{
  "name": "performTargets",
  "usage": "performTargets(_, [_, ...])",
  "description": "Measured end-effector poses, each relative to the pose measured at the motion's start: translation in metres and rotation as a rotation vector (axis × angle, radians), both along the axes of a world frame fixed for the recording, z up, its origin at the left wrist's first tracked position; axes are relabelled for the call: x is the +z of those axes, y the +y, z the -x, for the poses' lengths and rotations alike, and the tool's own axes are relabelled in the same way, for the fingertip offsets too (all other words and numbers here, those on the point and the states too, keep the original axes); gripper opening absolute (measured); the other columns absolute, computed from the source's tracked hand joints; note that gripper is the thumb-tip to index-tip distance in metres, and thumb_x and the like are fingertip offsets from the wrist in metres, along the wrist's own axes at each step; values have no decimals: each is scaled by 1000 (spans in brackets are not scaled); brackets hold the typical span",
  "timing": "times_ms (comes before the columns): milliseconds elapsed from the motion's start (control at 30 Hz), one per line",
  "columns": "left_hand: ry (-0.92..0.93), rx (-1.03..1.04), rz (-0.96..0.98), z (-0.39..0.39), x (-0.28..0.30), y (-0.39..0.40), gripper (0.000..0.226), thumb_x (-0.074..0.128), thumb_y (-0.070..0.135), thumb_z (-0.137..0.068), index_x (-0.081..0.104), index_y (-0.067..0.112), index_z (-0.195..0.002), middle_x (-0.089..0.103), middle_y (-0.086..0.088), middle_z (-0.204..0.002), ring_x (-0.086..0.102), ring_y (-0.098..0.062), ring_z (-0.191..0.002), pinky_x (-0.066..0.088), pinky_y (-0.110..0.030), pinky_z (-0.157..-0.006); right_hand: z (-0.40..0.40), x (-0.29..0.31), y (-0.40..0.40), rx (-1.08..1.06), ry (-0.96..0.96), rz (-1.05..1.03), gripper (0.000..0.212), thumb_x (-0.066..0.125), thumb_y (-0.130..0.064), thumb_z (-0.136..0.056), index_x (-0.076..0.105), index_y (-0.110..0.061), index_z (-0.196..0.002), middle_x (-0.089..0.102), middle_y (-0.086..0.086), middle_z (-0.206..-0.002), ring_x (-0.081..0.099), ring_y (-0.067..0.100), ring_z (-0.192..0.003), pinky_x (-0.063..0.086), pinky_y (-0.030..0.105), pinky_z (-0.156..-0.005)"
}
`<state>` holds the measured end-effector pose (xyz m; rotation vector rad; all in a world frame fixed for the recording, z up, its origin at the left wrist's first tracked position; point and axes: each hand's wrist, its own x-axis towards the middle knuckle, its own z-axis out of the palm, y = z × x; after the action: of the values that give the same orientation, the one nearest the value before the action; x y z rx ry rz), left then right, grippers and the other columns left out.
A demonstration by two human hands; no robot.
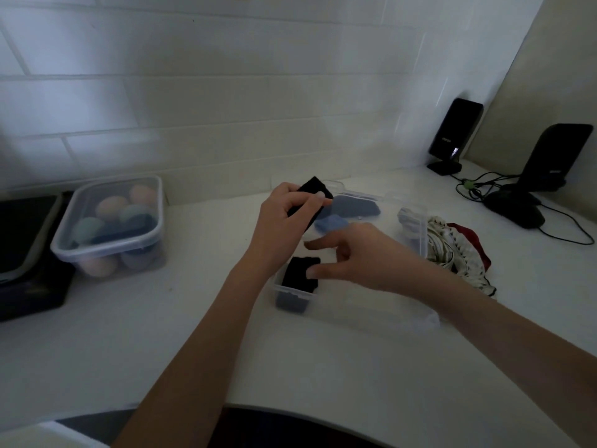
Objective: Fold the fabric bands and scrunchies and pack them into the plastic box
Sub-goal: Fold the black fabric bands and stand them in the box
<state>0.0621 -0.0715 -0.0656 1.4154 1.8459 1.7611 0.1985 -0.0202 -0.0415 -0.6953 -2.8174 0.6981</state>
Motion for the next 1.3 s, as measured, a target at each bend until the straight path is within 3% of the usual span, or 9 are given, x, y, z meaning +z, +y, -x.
performTargets(333, [11,5,-6,-1,1,0,20,54,23,-92,74,19,-94,49,8,-83,51,-3,-79,35,-4,-68,9,-12,-17,7,-116,-125,39,65,-42,-80,64,-30,-118,43,-17,-63,48,8,-70,46,25,-66])
performTargets(467, [2,5,-6,0,0,0,19,55,23,-92,74,18,-93,50,7,-84,51,-3,-79,36,-5,-68,9,-5,-10,79,-137,2,45,65,-44,-80,60,-29,-123,43,-21,-56,51,-4,-51,36,6,-51])
performTargets(600, [21,3,1,1,0,0,20,55,25,-91,74,19,-93,50,6,-85,53,-7,-81,37,-7,-69,-4,6,6,115,-172,33,62,68,-48,-76,46,-35,-133,59,-10,-78,52,0,-56,39,4,-54])
performTargets(800, [48,10,5,-1,1,1,19,56,22,-91,74,15,-95,48,9,-83,51,-4,-80,36,-4,-69,-7,-4,5,159,-99,-186,39,66,-32,-83,57,-37,-120,55,-9,-79,46,-3,-62,35,10,-56])
performTargets(900, [42,21,-4,-1,1,0,19,57,20,-90,74,13,-95,50,7,-84,51,-5,-81,36,-4,-69,4,-12,-6,200,20,-240,25,62,-22,-84,69,-28,-108,60,-7,-81,42,-2,-59,36,12,-58])
performTargets(1000, [37,28,-3,-1,1,0,19,57,20,-90,74,14,-95,52,0,-88,52,-5,-80,36,-5,-69,10,-16,-12,195,133,-130,20,64,-13,-81,75,-18,-97,68,-2,-78,51,4,-59,46,25,-64])
performTargets(1067, [48,29,-2,-1,1,0,18,57,19,-90,74,15,-95,52,1,-87,52,-4,-80,36,-4,-69,9,-19,-13,190,159,-38,20,63,-11,-81,76,-13,-94,74,2,-78,61,12,-62,49,22,-64])
performTargets(1133, [66,26,-4,0,1,0,18,57,20,-90,74,16,-95,51,7,-85,52,-2,-80,36,-4,-69,7,-20,-12,175,112,52,20,59,-14,-83,76,-10,-93,75,5,-80,61,10,-60,45,14,-55])
performTargets(1300, [68,18,2,-2,1,1,17,58,18,-89,74,16,-95,49,12,-84,51,0,-80,36,-3,-71,9,-22,-7,133,34,188,21,65,-24,-85,75,-6,-87,72,10,-79,61,29,-66,50,31,-59])
